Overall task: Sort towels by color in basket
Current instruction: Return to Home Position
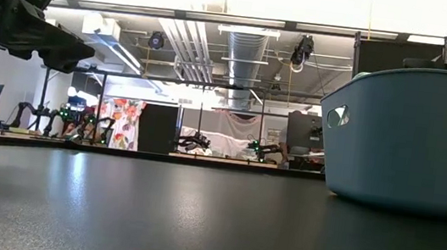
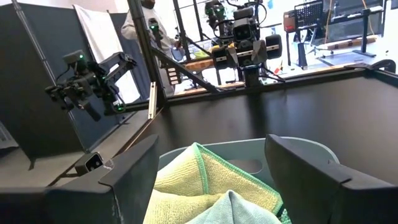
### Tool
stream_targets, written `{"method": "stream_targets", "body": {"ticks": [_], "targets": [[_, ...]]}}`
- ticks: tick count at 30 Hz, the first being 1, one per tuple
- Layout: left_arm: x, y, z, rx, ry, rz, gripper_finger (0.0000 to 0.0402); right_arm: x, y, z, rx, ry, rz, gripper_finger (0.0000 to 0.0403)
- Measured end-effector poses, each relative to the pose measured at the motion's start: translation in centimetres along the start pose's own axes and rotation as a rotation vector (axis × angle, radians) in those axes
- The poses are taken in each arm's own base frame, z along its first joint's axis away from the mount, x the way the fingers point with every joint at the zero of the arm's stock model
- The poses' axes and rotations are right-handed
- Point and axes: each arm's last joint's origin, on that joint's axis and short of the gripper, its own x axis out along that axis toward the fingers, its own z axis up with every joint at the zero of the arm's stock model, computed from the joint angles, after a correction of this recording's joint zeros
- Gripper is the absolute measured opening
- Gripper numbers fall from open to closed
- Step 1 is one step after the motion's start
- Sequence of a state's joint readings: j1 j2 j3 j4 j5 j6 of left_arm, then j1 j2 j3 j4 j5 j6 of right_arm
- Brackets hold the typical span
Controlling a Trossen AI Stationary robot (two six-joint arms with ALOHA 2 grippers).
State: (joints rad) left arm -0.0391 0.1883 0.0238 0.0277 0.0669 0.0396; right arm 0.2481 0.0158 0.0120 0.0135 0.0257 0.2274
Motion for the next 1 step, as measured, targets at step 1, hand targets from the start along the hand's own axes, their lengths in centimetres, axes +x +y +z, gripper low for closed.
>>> {"method": "stream_targets", "body": {"ticks": [1], "targets": [[0.00,0.00,0.00,0.000,0.000,0.000,0.0159,0.00,0.00,0.00,0.000,0.000,0.000,0.0282]]}}
